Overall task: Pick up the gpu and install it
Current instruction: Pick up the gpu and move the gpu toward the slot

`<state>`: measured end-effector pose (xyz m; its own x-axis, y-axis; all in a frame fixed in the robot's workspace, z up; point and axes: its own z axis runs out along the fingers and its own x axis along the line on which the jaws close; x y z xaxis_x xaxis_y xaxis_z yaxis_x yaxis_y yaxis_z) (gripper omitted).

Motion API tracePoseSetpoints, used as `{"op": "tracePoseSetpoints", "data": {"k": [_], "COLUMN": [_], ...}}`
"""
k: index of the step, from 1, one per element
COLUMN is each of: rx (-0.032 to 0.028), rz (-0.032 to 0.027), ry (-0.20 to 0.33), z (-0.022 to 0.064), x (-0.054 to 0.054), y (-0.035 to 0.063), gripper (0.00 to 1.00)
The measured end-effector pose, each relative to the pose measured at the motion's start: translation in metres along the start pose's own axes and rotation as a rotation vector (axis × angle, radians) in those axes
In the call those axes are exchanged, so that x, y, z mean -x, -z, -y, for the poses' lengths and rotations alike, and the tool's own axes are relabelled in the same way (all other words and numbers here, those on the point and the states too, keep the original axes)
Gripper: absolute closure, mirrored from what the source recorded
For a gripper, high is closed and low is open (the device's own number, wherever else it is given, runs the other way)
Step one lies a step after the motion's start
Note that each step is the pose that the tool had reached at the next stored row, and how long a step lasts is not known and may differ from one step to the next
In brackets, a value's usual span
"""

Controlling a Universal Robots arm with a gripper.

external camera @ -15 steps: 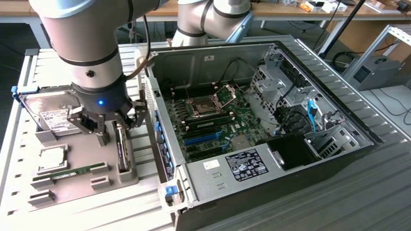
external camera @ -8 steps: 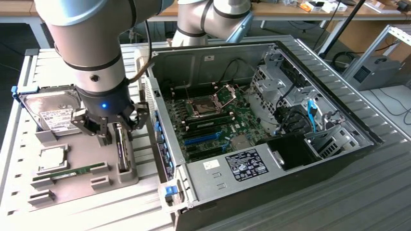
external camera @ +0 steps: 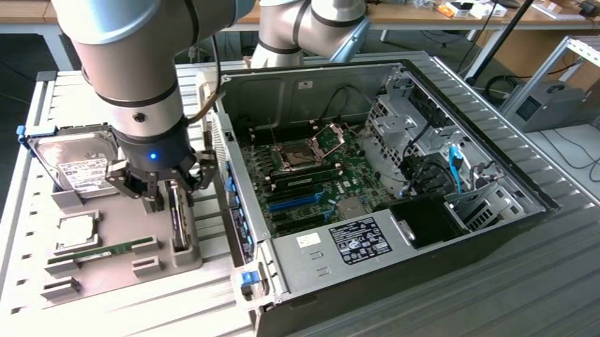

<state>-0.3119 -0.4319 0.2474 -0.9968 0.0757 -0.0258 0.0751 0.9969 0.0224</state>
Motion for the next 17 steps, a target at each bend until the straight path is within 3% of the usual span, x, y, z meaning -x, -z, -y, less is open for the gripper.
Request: {"op": "tracePoseSetpoints", "data": {"k": [9,17], "rx": [0.0001,0.0000], "rz": [0.0001,0.0001], "ry": [0.000,0.000], "z": [0.0001,0.0030], "x": [-0.0028,-0.0027], "y": [-0.0076,-0.0079], "gripper": [0.52,0.52]}}
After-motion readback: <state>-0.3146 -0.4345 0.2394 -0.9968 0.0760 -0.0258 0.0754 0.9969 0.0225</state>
